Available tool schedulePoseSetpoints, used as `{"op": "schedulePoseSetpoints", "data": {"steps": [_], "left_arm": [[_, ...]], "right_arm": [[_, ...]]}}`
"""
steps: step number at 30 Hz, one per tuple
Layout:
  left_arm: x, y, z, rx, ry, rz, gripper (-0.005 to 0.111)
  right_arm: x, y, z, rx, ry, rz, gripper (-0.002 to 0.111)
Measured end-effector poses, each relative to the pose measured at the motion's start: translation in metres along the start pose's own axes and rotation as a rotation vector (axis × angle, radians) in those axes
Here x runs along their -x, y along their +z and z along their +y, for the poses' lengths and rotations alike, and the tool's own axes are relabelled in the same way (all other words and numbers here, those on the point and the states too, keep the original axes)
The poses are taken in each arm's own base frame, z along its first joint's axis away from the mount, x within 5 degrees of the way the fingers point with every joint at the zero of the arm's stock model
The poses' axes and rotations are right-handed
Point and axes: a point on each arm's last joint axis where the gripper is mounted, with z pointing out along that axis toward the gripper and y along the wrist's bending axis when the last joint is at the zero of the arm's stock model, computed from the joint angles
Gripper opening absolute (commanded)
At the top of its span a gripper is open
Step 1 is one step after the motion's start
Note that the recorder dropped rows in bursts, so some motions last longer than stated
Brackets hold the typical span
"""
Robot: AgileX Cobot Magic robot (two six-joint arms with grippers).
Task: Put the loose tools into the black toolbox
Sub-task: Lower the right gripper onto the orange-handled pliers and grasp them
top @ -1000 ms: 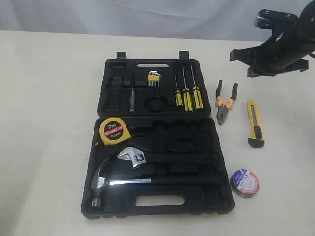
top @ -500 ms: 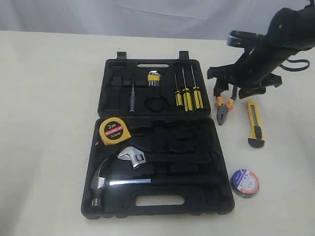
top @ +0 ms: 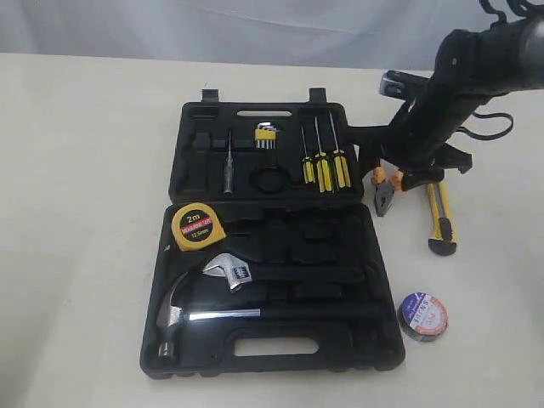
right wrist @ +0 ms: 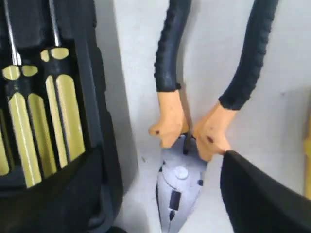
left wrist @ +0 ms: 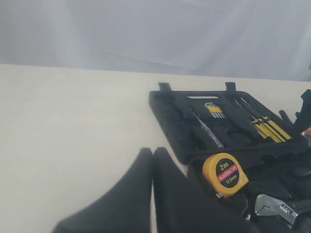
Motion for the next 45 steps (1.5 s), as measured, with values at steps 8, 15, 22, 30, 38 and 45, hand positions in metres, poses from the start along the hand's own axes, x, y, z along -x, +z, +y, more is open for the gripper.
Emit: {"op": "schedulePoseSetpoints", "data": {"steps": [8, 15, 22, 30, 38, 45], "left_arm": [[0.0, 0.0, 0.0, 0.0, 0.0, 0.0, 0.0], [0.0, 0.0, 0.0, 0.0, 0.0, 0.0, 0.0], [0.0, 0.0, 0.0, 0.0, 0.0, 0.0, 0.0], [0.0, 0.0, 0.0, 0.0, 0.0, 0.0, 0.0], [0.0, 0.0, 0.0, 0.0, 0.0, 0.0, 0.0], [0.0, 0.0, 0.0, 0.0, 0.0, 0.0, 0.0]], "right_arm": [[0.0, 0.004, 0.003, 0.005, 0.036, 0.01, 0.061], [-0.001, 0.008, 0.001, -0.023, 0.025, 0.016, 0.064], [0.0, 0.002, -0.002, -0.051, 0.014, 0.012, 0.064], [0.002, -0.015, -0.01, -0.092, -0.016, 0.005, 0.064], [0.001, -0.016, -0.012, -0.115, -0.033, 0.015, 0.047], [0.001, -0.014, -0.014, -0.137, -0.041, 0.016, 0.054]]}}
